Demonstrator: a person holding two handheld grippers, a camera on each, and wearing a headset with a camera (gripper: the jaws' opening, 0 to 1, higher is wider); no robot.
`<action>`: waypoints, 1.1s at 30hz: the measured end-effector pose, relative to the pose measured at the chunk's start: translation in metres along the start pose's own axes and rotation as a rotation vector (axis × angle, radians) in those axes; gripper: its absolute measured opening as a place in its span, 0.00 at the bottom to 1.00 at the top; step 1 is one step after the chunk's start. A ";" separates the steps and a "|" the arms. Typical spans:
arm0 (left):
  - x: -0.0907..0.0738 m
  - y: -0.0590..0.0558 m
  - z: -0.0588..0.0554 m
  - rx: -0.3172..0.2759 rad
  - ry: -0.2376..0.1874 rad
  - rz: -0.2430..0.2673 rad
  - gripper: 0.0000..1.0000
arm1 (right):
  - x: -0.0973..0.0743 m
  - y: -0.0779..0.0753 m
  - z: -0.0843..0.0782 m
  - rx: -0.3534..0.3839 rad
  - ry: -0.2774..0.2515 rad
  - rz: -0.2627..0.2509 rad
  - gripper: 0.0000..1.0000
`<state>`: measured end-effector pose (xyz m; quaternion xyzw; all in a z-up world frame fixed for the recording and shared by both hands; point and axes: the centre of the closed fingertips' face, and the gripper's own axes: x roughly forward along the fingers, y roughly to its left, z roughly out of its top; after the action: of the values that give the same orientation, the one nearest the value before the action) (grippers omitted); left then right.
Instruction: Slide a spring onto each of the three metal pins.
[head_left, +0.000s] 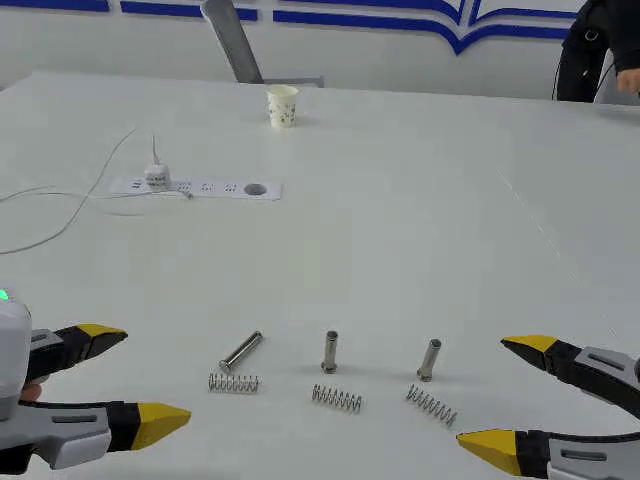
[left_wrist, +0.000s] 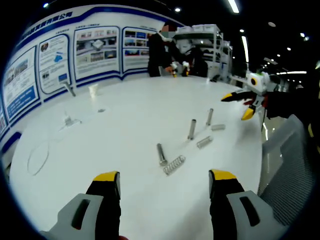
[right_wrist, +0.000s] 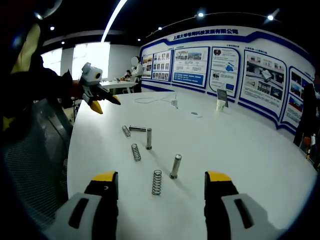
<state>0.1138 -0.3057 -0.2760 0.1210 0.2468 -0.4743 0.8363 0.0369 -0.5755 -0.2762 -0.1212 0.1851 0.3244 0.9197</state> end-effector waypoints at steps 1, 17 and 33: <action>0.001 0.000 0.001 0.003 0.000 0.000 0.73 | 0.000 0.000 0.000 0.000 -0.001 0.000 0.71; 0.023 0.006 0.027 0.058 0.010 -0.033 0.70 | -0.002 0.000 -0.001 0.006 0.001 -0.006 0.71; 0.052 0.009 0.033 0.098 0.084 -0.050 0.62 | -0.003 0.000 -0.005 0.013 0.006 -0.012 0.70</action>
<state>0.1537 -0.3534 -0.2761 0.1753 0.2613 -0.5012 0.8061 0.0332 -0.5788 -0.2794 -0.1174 0.1889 0.3175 0.9218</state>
